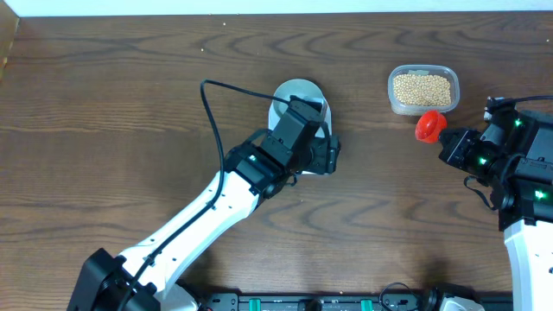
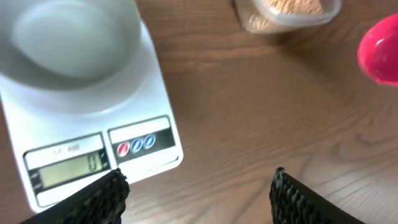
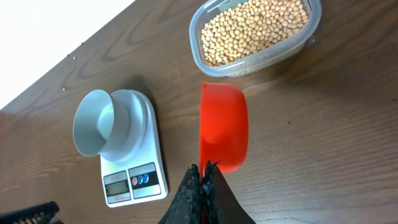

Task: Scoop item into bowl and weigh 50g on scale
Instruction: 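Pull the left gripper back from the scale buttons toward the front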

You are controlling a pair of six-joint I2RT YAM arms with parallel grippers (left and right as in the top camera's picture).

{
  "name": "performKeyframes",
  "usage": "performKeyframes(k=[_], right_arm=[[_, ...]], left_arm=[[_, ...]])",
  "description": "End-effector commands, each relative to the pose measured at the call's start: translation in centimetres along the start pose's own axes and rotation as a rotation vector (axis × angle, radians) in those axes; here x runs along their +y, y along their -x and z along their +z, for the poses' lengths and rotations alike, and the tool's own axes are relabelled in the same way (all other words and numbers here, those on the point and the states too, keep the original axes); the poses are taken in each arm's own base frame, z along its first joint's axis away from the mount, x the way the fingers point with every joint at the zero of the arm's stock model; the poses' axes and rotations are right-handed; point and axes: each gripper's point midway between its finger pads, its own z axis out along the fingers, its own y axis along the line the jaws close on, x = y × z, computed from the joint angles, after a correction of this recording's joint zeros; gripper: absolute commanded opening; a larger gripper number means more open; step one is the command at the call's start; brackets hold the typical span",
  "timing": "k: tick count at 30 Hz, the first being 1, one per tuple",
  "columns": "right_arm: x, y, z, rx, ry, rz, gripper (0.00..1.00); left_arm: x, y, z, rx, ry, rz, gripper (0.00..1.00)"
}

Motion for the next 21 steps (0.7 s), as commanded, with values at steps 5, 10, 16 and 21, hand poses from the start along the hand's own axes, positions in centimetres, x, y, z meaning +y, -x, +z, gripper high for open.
performKeyframes(k=[5, 10, 16, 21], right_arm=[[0.2, 1.1, -0.7, -0.039, -0.011, -0.038, 0.01], [0.0, 1.2, -0.7, -0.043, -0.024, -0.038, 0.01], [-0.3, 1.3, -0.7, -0.047, -0.039, -0.038, 0.01], [-0.9, 1.4, -0.6, -0.05, -0.071, -0.038, 0.01]], left_arm=[[3.8, -1.8, -0.2, 0.06, 0.191, 0.032, 0.91], [5.5, -2.1, -0.6, 0.087, 0.256, 0.127, 0.91], [7.8, -2.5, -1.1, 0.152, 0.294, 0.255, 0.91], [10.3, -2.6, -1.8, 0.202, 0.327, 0.308, 0.91]])
